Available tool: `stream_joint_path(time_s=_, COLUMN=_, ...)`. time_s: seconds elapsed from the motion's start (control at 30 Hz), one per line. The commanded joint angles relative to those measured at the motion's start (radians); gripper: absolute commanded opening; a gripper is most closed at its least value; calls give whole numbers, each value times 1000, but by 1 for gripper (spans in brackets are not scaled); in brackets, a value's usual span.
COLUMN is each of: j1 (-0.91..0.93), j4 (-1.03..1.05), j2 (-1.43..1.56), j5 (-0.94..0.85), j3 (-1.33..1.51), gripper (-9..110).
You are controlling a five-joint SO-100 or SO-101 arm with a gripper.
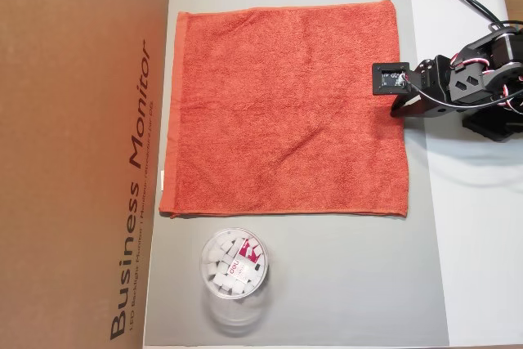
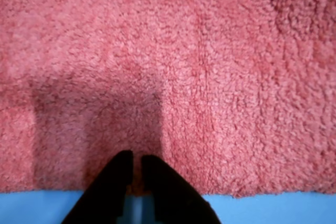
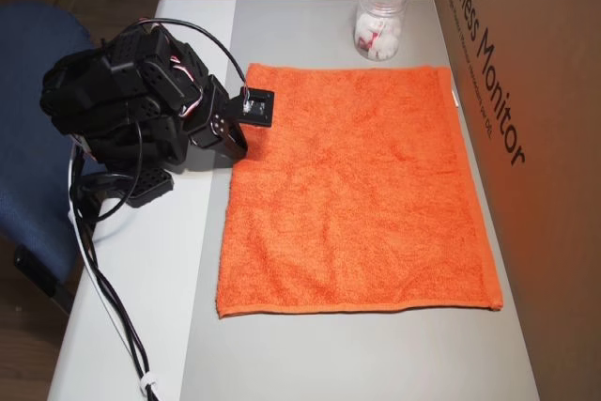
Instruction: Fold the blanket.
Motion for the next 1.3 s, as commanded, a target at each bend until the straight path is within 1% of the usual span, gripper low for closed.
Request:
stream_joint_path(time_s=0.0, j1=-3, j4=3, j2=5, j5=-5, j3=6, gripper=0)
stream_joint_path(time_s=1.27, j1=-18, j4=-2, j2=2, j5=-5, j3=6, gripper=0)
